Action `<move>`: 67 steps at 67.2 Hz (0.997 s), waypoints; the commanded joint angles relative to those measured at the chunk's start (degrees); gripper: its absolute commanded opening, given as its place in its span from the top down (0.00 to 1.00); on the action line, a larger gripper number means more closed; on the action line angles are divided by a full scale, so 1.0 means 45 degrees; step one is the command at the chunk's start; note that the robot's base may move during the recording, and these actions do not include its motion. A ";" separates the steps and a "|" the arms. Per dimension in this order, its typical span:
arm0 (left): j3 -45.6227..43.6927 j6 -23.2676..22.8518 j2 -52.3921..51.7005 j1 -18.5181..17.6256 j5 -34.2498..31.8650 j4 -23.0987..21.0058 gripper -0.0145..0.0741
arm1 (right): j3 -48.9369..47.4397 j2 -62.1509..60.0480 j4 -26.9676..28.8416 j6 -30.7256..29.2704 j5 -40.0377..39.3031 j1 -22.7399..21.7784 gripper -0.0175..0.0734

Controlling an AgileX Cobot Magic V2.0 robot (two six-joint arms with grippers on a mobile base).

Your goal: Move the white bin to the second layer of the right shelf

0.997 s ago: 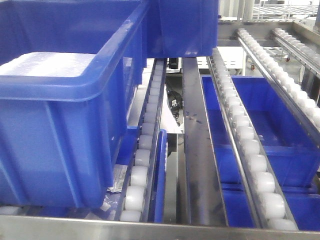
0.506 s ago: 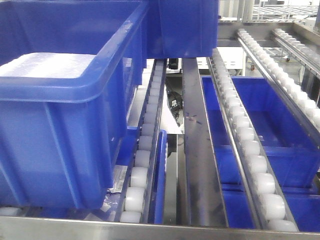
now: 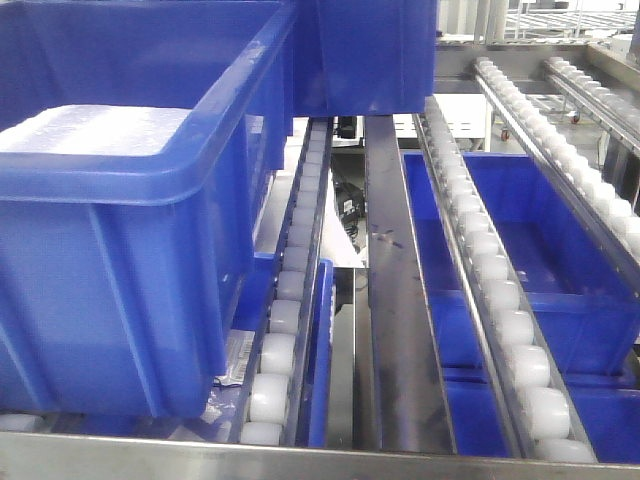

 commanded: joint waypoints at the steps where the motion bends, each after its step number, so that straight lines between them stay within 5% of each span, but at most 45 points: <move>1: 0.0468 -0.0038 -0.0193 -0.0046 -0.1107 0.0000 0.74 | -0.0393 0.0139 -0.0110 0.0000 -0.1305 -0.0057 0.75; 28: 0.0468 -0.0038 -0.0193 -0.0046 -0.1107 0.0000 0.74 | -0.0237 0.0784 -0.0006 0.0000 -0.1442 -0.0057 0.75; 67: 0.0468 -0.0038 -0.0193 -0.0046 -0.1107 0.0000 0.74 | -0.0237 0.8629 0.1419 0.0000 -0.3041 -0.0057 0.74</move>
